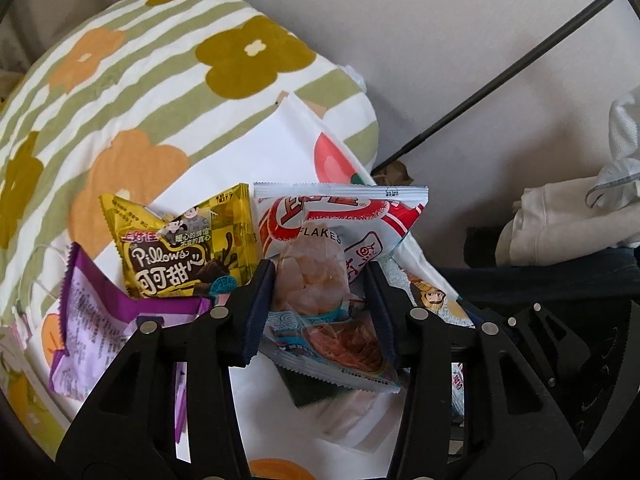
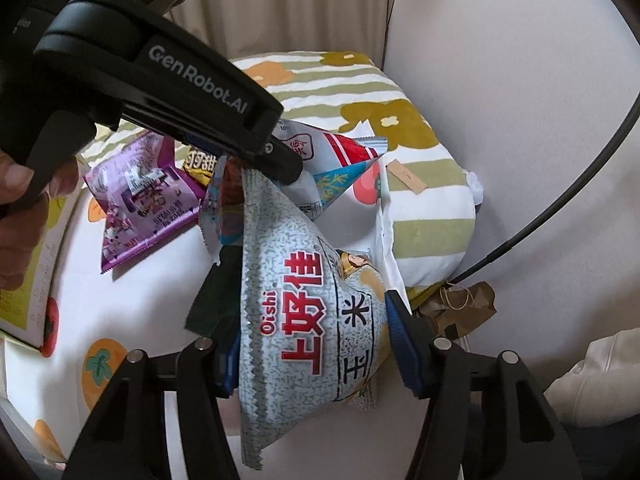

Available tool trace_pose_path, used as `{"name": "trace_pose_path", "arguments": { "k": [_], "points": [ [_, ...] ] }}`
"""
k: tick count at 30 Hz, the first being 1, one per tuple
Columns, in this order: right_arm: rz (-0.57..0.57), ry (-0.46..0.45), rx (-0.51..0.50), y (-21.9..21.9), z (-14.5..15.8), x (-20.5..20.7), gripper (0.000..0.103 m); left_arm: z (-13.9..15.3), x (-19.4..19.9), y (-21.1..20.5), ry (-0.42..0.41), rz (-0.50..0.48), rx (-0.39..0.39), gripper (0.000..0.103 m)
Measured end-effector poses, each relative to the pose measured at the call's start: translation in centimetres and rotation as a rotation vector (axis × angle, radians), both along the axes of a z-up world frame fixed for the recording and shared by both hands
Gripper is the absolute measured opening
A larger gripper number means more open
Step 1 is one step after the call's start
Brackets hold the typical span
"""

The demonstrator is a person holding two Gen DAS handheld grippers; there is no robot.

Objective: Organize snacks
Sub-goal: 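Carry the red-white flakes packet left into the box while right carries the Oishi bag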

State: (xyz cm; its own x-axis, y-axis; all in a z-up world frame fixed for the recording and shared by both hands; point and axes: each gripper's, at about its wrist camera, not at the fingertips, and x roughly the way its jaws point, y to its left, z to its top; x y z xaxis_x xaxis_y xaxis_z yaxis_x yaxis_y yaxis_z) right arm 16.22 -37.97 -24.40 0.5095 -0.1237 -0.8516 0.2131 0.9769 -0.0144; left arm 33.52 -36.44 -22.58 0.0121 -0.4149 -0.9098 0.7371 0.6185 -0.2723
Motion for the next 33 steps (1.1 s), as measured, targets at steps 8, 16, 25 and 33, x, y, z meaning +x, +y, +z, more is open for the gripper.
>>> {"name": "trace_pose_path", "arguments": {
  "k": [8, 16, 25, 33],
  "points": [
    [0.002, -0.048, 0.017, 1.1, 2.4, -1.4, 0.056, 3.3, -1.2, 2.1, -0.031, 0.04, -0.056, 0.042],
    [0.037, -0.094, 0.006, 2.8, 5.8, -2.6, 0.056, 9.0, -2.2, 6.8, -0.099, 0.116, -0.135, 0.042],
    [0.154, -0.184, 0.038, 7.1, 11.4, -1.0, 0.056, 15.7, -2.5, 17.0, -0.216, 0.281, -0.202, 0.042],
    [0.34, -0.281, 0.075, 14.4, 16.2, 2.2, 0.056, 18.4, -2.6, 30.1, -0.281, 0.493, -0.198, 0.042]
  ]
}}
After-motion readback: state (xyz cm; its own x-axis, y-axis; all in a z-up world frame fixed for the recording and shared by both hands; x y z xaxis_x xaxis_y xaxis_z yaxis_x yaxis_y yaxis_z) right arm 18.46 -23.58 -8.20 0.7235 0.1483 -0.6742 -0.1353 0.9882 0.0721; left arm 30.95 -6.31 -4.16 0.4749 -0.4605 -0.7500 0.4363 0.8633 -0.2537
